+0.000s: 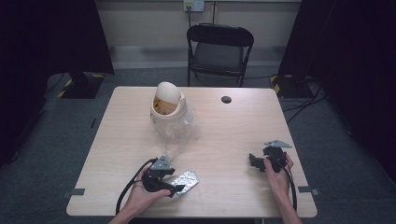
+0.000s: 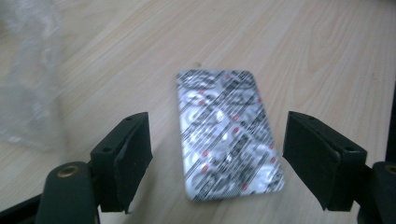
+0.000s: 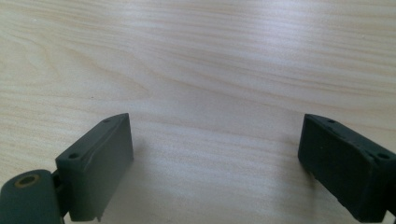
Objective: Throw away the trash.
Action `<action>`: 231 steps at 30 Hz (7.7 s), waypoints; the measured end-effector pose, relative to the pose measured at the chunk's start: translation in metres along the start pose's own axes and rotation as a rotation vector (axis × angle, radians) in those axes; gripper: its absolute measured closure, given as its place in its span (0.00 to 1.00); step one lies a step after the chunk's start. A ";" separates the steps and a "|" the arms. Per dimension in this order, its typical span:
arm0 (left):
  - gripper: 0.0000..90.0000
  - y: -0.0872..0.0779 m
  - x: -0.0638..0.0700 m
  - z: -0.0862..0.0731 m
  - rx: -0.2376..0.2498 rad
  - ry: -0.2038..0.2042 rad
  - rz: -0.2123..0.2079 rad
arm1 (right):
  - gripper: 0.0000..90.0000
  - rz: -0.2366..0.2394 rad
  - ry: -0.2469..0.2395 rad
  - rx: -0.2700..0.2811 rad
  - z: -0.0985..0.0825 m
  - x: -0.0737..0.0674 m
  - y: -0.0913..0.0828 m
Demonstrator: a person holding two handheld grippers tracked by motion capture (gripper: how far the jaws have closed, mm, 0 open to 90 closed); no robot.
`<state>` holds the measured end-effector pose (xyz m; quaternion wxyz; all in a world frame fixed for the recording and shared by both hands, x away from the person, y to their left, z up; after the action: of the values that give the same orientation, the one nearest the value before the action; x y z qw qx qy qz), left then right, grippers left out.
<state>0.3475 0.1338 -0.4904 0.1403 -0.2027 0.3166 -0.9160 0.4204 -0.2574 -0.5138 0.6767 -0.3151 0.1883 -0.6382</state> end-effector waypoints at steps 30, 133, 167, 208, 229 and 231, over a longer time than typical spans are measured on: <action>0.26 0.013 0.021 -0.018 -0.094 0.097 0.095 | 0.10 0.001 0.000 -0.001 0.000 0.000 0.000; 0.38 -0.120 -0.060 0.045 0.269 0.007 0.201 | 0.10 0.007 -0.002 -0.001 0.000 0.000 -0.001; 0.38 -0.126 -0.120 0.107 0.259 -0.083 0.236 | 0.10 0.006 -0.003 -0.001 0.000 0.000 -0.001; 0.34 -0.092 -0.139 0.140 0.200 -0.064 0.270 | 0.10 0.009 -0.004 -0.001 0.000 0.000 0.000; 0.24 -0.124 -0.122 0.113 0.252 -0.079 0.269 | 0.10 0.011 -0.006 0.001 0.000 0.000 0.000; 0.24 -0.126 -0.121 0.107 0.247 -0.077 0.277 | 0.10 0.011 -0.006 0.001 0.000 0.000 0.000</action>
<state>0.4867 0.2203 -0.3676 0.3007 -0.1733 0.2211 -0.9114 0.4200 -0.2574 -0.5138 0.6810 -0.3157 0.1878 -0.6335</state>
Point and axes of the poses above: each handheld gripper's, and its own axes: y roughly forward along the jaws, z roughly out of its top, x roughly to its right, the point moved 2 cm from there along y, roughly forward along the jaws, and after that the axes turned 11 degrees about -z, right-handed, at the moved point
